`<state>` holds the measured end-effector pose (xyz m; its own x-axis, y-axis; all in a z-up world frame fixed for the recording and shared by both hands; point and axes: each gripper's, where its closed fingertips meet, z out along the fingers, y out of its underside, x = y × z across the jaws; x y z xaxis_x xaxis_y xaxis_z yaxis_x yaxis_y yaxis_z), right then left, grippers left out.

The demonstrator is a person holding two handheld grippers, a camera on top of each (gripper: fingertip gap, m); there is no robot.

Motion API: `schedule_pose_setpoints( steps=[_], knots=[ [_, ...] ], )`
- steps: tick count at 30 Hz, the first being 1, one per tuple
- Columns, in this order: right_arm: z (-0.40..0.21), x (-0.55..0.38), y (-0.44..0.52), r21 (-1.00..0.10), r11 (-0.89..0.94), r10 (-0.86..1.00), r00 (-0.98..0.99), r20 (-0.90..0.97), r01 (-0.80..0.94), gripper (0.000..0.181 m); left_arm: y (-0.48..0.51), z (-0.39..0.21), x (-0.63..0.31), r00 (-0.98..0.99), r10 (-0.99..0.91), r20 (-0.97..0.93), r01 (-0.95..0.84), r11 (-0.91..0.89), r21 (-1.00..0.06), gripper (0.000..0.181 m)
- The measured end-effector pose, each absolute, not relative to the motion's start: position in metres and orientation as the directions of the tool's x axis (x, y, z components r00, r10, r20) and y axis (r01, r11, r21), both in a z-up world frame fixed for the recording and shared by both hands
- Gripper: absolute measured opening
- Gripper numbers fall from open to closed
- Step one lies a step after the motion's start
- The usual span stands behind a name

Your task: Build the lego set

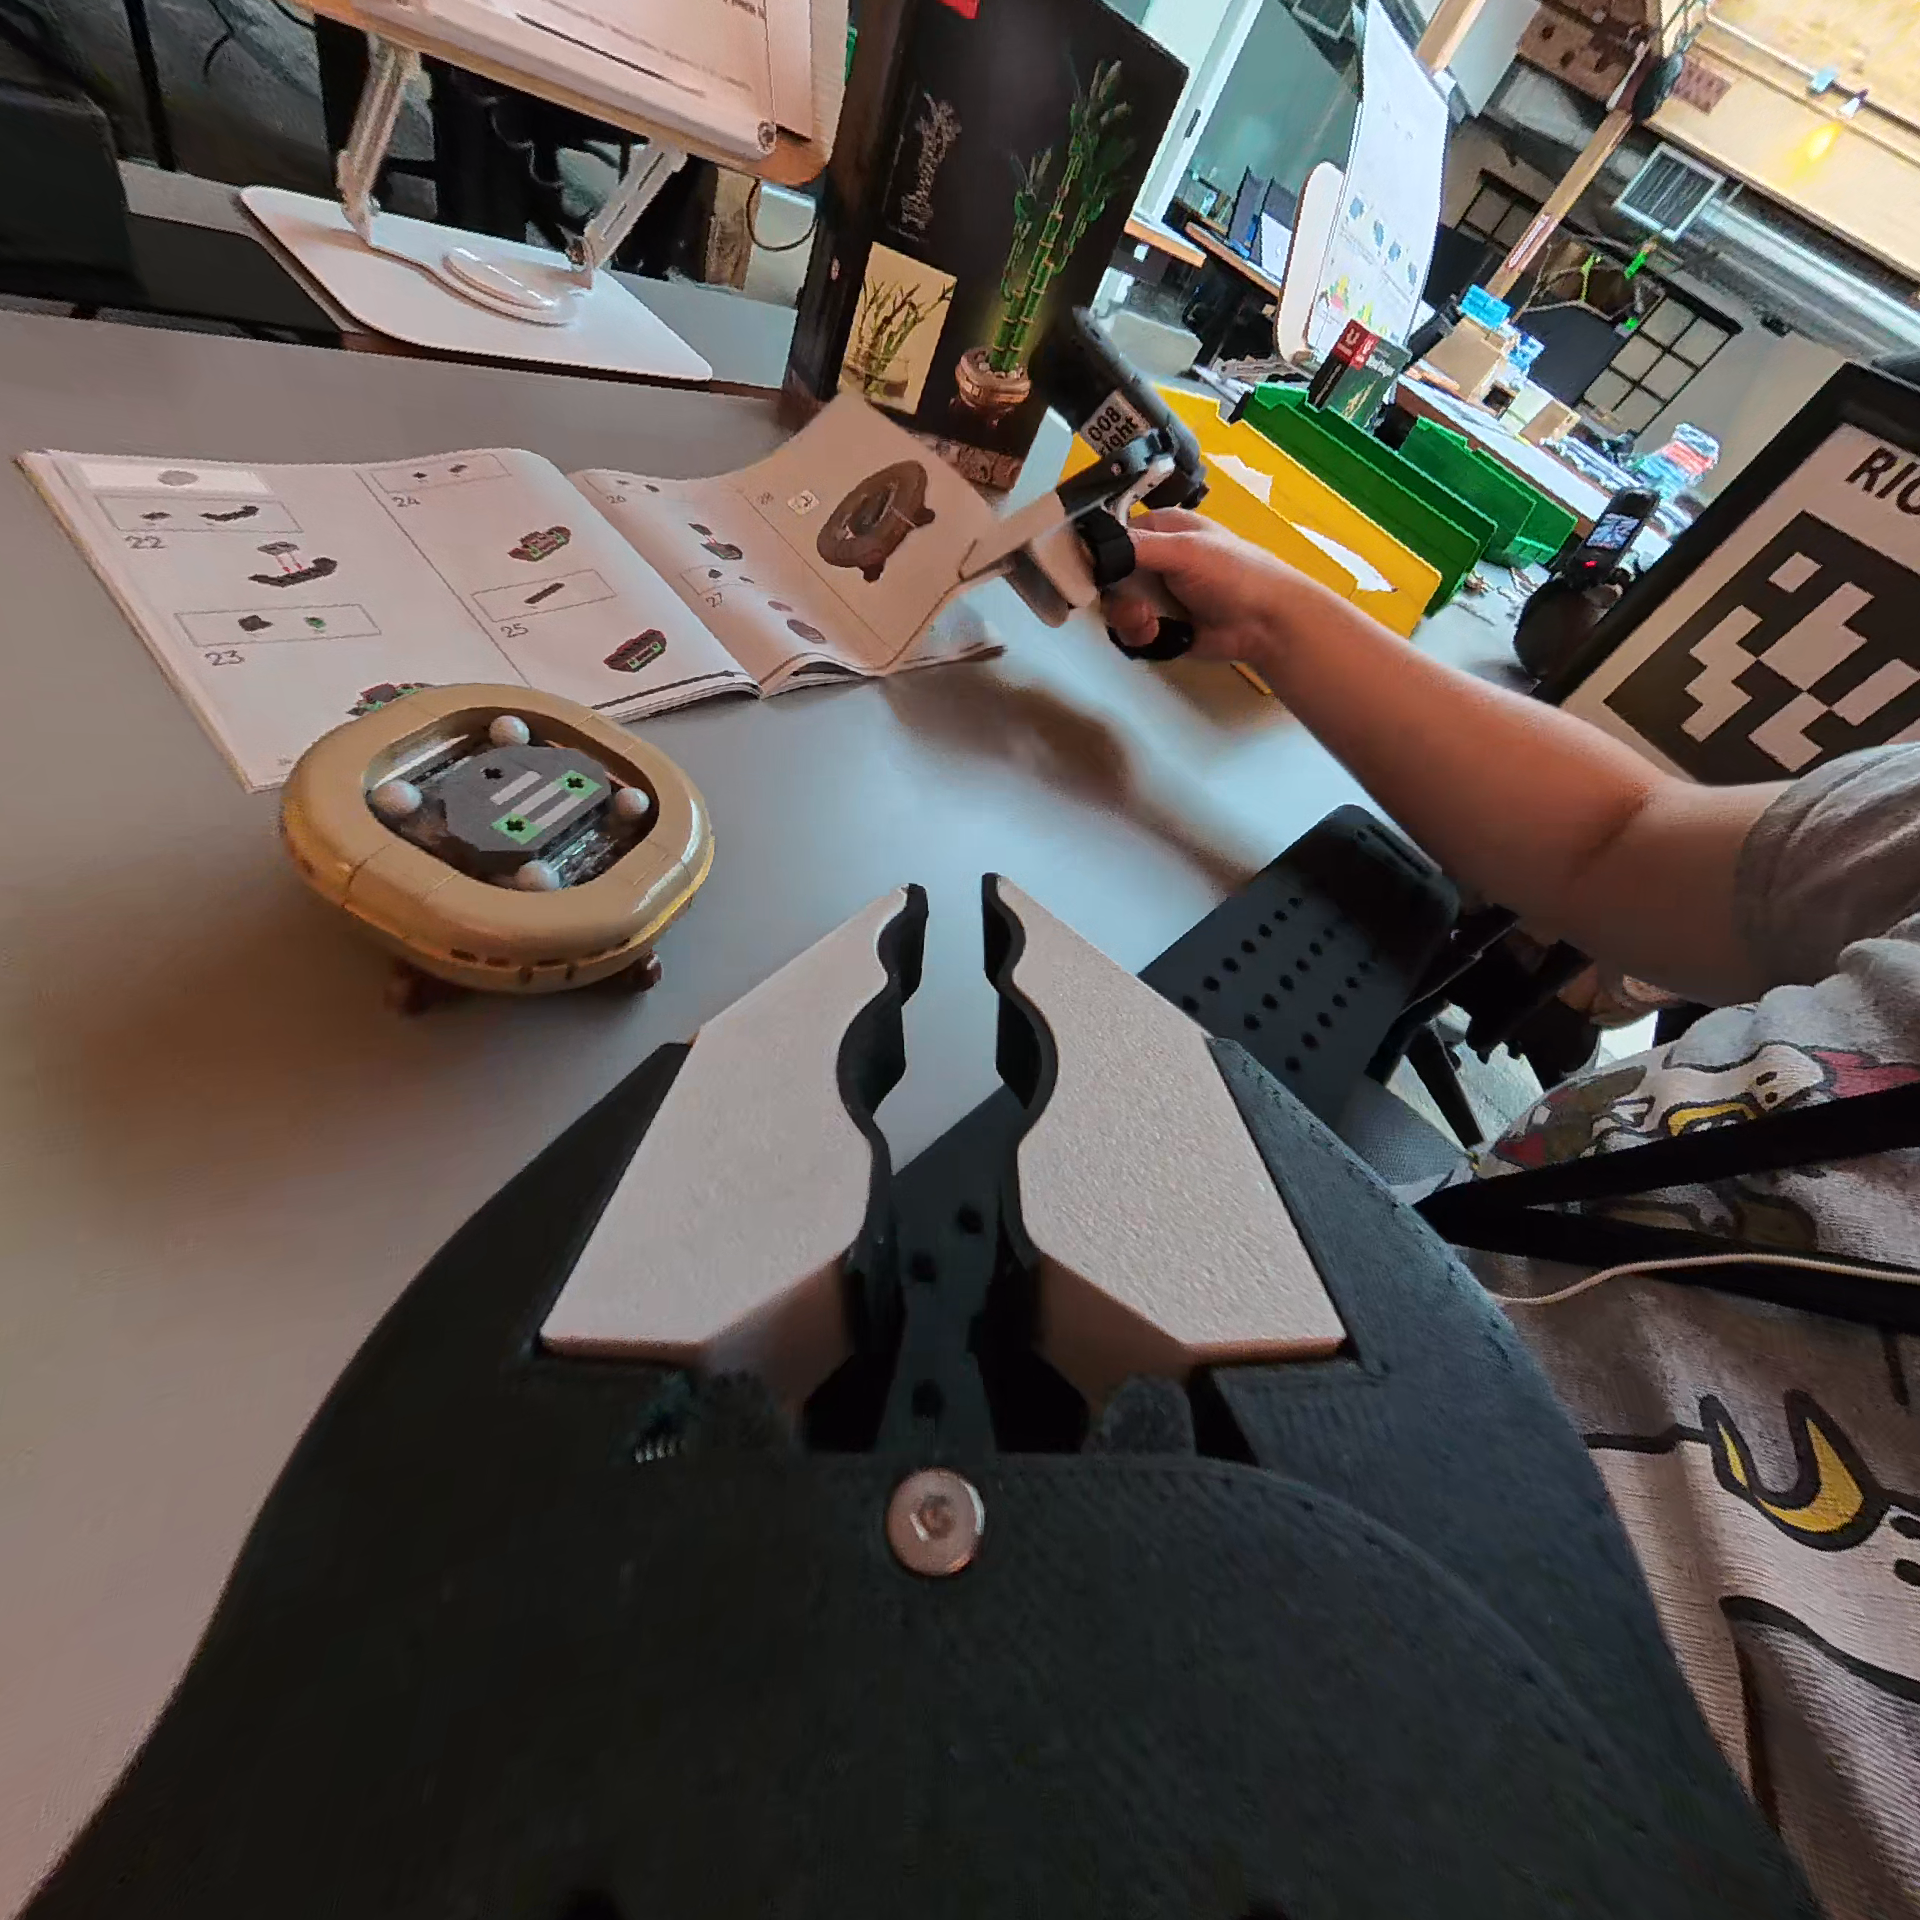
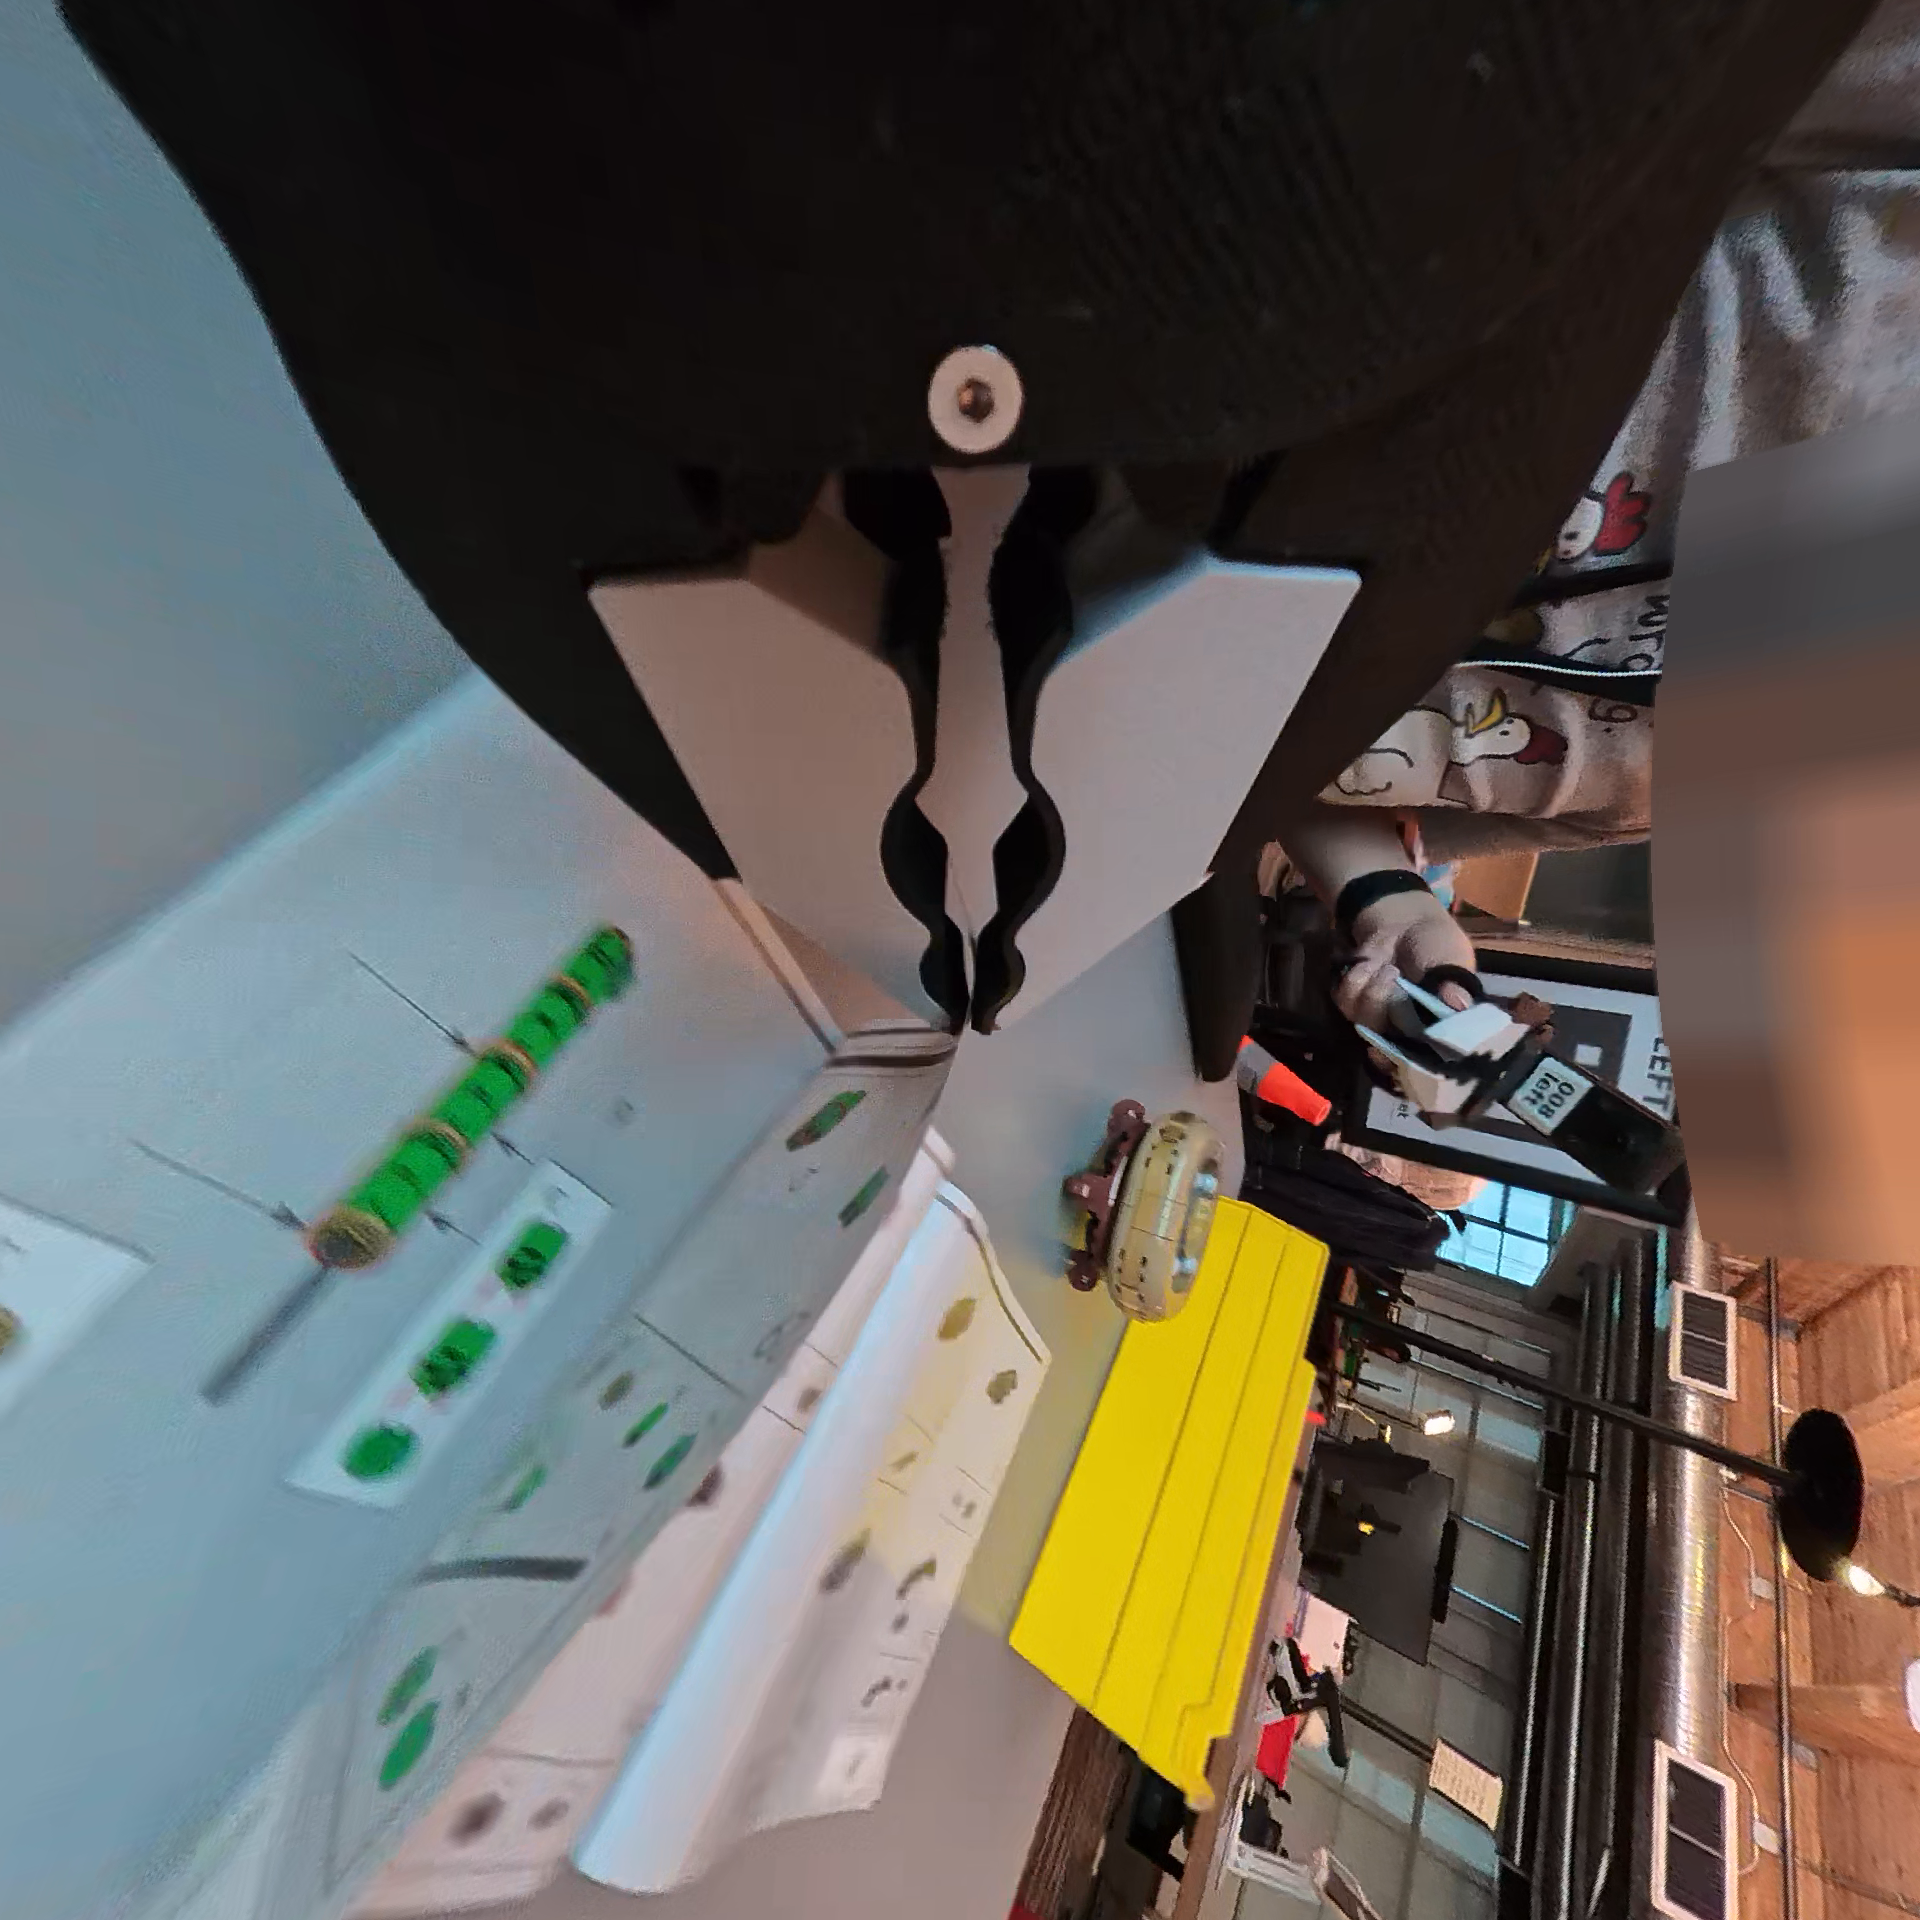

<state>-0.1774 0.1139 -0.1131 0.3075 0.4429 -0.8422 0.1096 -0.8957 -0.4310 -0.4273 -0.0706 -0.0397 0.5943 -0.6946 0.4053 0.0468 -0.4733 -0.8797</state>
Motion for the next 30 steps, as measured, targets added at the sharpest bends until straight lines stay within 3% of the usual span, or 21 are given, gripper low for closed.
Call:
schedule_pose_setpoints(
  steps=[7, 10, 15, 23, 25, 30],
  knots=[
    [-0.042, -0.273, 0.14, -0.514, -0.821, 0.57, 0.306, -0.763, 0.249, 0.0, -0.084, -0.038, -0.453, 0.581, -0.689, 0.433, 0.091, -0.474, -0.876, 0.009],
    [-0.031, -0.33, 0.147, -0.491, -0.811, 0.576, 0.287, -0.765, 0.32, 0.0, -0.093, -0.038, -0.459, 0.565, -0.689, 0.453, 0.102, -0.487, -0.868, 0.009],
    [-0.065, -0.411, 0.142, -0.421, -0.769, 0.59, 0.281, -0.757, 0.48, 0.0, -0.109, -0.042, -0.46, 0.54, -0.691, 0.479, 0.086, -0.522, -0.849, 0.01],
    [-0.146, -0.449, 0.107, -0.15, -0.768, 0.45, 0.358, -0.818, 0.623, 0.006, -0.126, -0.055, -0.454, 0.488, -0.683, 0.543, 0.079, -0.585, -0.807, 0.01],
    [-0.154, -0.445, 0.104, -0.148, -0.754, 0.469, 0.368, -0.803, 0.64, 0.017, -0.127, -0.057, -0.454, 0.488, -0.681, 0.546, 0.078, -0.589, -0.805, 0.01],
    [-0.135, -0.441, 0.114, -0.259, -0.764, 0.511, 0.309, -0.802, 0.591, 0.018, -0.122, -0.057, -0.452, 0.475, -0.679, 0.56, 0.089, -0.596, -0.798, 0.01]
  ],
)
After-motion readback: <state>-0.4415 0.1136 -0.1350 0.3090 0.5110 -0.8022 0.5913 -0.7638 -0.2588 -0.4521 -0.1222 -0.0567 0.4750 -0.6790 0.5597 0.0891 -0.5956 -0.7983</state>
